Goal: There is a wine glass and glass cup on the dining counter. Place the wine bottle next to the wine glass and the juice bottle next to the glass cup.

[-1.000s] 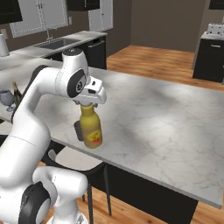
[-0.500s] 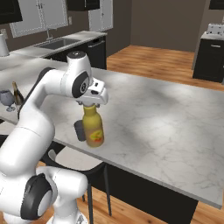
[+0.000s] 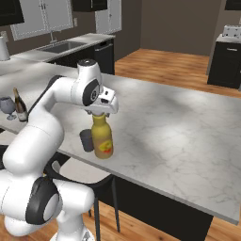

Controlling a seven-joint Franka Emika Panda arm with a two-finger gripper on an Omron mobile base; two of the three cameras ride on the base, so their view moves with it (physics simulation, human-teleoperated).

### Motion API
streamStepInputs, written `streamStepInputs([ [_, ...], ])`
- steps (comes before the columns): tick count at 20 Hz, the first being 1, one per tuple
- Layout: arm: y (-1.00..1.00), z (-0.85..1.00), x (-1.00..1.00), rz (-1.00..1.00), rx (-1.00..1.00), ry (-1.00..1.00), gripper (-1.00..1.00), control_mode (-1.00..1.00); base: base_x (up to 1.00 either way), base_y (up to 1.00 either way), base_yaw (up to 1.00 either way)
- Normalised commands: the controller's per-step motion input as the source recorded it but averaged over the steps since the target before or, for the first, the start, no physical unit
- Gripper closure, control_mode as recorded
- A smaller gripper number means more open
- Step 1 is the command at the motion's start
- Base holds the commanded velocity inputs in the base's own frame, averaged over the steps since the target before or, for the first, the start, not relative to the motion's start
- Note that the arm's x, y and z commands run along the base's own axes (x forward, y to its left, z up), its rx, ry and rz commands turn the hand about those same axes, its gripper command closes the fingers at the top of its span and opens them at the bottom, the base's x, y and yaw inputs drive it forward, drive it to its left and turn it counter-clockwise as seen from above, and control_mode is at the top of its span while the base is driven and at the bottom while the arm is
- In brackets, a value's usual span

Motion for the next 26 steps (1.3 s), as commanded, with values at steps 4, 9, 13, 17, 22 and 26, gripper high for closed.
streamStepInputs([
  [4, 0.0, -0.18, 0.26, 0.0, 0.0, 0.02, 1.0, -1.0, 0.0, 0.0, 0.0],
  [9, 0.0, -0.13, 0.24, 0.01, 0.0, 0.0, 1.0, -1.0, 0.0, 0.0, 0.0],
  [13, 0.0, -0.13, 0.2, 0.02, 0.0, 0.0, 1.0, -1.0, 0.0, 0.0, 0.0],
  [17, 0.0, -0.14, 0.23, 0.02, 0.0, 0.0, 1.0, -1.0, 0.0, 0.0, 0.0],
  [22, 0.0, -0.12, 0.2, 0.02, 0.0, 0.0, 1.0, -1.0, 0.0, 0.0, 0.0],
  [26, 0.0, -0.11, 0.17, 0.02, 0.0, 0.0, 1.0, -1.0, 0.0, 0.0, 0.0],
])
